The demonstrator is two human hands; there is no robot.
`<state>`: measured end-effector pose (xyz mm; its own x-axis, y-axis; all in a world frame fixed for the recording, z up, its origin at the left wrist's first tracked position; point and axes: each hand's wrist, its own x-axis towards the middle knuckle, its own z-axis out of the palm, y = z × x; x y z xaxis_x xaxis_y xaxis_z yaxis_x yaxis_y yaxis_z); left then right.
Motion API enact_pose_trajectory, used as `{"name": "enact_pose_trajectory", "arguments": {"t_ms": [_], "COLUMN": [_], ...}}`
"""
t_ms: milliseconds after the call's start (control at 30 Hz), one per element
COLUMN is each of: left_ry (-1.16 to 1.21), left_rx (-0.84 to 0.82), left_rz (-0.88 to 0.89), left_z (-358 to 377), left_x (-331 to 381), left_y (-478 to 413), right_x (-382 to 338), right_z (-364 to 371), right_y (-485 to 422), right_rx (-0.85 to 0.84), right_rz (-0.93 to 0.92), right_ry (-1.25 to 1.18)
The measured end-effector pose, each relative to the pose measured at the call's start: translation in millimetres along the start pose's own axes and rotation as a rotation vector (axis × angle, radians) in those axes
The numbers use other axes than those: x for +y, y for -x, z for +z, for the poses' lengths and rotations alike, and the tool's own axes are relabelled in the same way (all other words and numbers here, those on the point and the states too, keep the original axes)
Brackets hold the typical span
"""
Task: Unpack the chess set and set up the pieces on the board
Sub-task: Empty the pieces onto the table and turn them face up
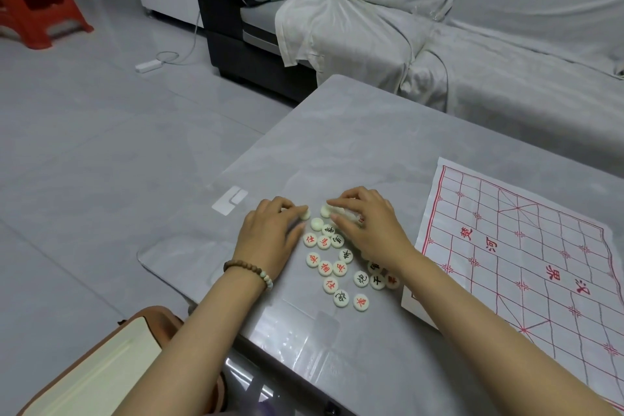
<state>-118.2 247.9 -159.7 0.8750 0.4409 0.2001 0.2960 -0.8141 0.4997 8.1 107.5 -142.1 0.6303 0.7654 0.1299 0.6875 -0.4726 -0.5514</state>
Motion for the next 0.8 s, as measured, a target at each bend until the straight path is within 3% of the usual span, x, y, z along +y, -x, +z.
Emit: {"name": "enact_pose_trajectory", "arguments": {"t_ms": [167,433,633,800], "left_ry": [0.060,0.170,0.219,0.117], "left_rx": [0.026,0.066,0.132,-0.041], "left_rz": [-0.079,-0.237,-0.159,0.055], "left_z": [0,5,3,-2], "left_x": [1,1,0,3], "left_y": [-10,-28,-27,-21], "right_x": [-1,3,15,27], "right_z": [0,2,-11,-15], "right_y": [-20,-38,-27,-15], "right_rx": [-0.035,-0.007,0.035,-0.072], "right_rz": [0.051,0.192,0.115,0.062], "right_ry": [0.055,-0.082,-0.249,-0.150]}}
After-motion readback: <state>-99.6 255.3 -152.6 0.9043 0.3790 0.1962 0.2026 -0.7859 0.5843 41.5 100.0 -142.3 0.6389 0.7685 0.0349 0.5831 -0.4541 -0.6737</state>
